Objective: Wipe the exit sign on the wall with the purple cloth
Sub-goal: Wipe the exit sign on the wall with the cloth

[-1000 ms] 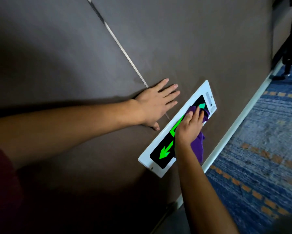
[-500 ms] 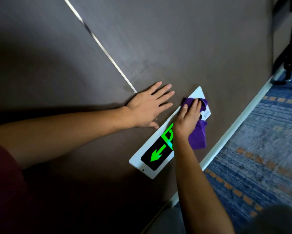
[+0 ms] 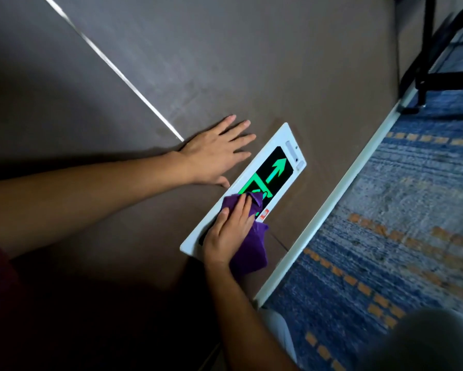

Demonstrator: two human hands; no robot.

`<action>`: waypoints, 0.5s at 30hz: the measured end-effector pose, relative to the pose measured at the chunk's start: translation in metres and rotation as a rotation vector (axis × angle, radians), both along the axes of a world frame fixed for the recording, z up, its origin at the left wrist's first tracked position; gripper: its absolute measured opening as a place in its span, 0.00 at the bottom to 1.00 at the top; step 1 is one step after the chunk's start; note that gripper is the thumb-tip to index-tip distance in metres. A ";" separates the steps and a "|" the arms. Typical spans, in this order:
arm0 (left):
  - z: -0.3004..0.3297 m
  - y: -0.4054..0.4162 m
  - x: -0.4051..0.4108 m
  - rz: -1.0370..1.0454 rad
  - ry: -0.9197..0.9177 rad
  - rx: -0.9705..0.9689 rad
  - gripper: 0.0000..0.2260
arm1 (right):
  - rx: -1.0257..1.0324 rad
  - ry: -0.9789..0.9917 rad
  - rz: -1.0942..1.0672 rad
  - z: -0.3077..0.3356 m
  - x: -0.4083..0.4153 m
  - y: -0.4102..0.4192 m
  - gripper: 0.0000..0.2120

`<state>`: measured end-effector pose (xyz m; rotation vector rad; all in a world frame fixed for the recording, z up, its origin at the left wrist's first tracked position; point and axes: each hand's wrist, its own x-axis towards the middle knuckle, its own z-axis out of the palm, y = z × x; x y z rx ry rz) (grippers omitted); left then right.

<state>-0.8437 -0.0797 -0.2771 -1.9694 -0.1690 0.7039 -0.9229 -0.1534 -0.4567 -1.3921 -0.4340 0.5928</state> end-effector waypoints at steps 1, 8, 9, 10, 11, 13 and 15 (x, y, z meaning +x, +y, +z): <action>-0.001 0.001 0.000 -0.009 0.013 0.018 0.41 | 0.020 0.005 -0.006 0.001 0.004 0.001 0.26; 0.000 0.002 0.000 -0.027 0.020 0.023 0.40 | 0.016 -0.013 -0.039 0.003 0.090 0.039 0.23; 0.000 0.002 0.000 -0.018 0.032 0.037 0.40 | 0.015 -0.012 -0.014 0.004 0.107 0.049 0.24; 0.000 0.003 -0.001 -0.011 0.040 0.040 0.40 | 0.018 -0.004 0.016 0.006 0.125 0.057 0.24; -0.001 0.003 0.000 -0.010 0.040 0.032 0.40 | 0.021 0.005 0.040 0.006 0.144 0.064 0.25; -0.002 0.003 0.000 -0.019 0.047 0.019 0.40 | 0.033 0.011 0.066 0.006 0.175 0.074 0.26; -0.001 0.003 -0.001 -0.028 0.052 0.021 0.39 | 0.030 0.000 0.052 0.005 0.185 0.078 0.26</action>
